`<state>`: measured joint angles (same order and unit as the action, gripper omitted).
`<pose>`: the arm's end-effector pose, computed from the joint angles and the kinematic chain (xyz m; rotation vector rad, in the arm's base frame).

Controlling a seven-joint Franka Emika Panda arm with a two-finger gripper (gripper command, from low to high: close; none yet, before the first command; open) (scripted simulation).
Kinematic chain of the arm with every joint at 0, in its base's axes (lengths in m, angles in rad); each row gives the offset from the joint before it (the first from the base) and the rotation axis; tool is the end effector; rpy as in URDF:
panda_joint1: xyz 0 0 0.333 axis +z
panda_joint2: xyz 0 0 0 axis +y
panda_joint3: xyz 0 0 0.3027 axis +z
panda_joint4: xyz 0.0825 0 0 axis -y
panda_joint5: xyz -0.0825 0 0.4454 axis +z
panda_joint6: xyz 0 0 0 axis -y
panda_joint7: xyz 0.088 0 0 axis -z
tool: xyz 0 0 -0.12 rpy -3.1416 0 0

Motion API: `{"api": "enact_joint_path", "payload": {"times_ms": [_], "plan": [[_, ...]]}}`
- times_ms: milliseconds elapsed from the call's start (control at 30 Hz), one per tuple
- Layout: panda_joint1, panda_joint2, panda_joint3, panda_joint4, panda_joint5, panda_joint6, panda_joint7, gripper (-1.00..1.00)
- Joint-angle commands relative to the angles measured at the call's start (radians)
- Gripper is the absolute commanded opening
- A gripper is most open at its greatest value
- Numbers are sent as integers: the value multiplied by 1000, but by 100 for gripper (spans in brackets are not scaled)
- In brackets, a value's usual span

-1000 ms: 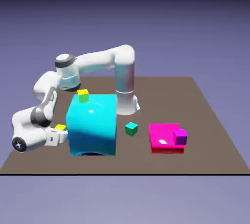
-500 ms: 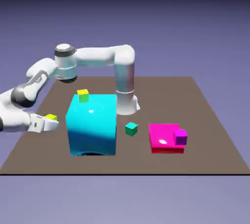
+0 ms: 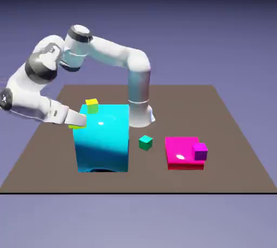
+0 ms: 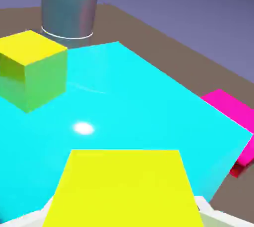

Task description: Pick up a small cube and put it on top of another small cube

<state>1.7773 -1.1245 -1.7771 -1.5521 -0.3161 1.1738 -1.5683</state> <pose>0.5925 -0.1828 0.2999 -1.3840 -1.6804 -0.1590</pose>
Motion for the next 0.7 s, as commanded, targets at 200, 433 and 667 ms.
{"api": "enact_joint_path", "payload": {"times_ms": [200, 433, 667], "plan": [[237, 117, -62, -159, 279, 305, 176, -100], [406, -5, -144, -390, 328, 593, 356, -100], [496, -42, -190, -513, 292, 751, 341, -100]]}}
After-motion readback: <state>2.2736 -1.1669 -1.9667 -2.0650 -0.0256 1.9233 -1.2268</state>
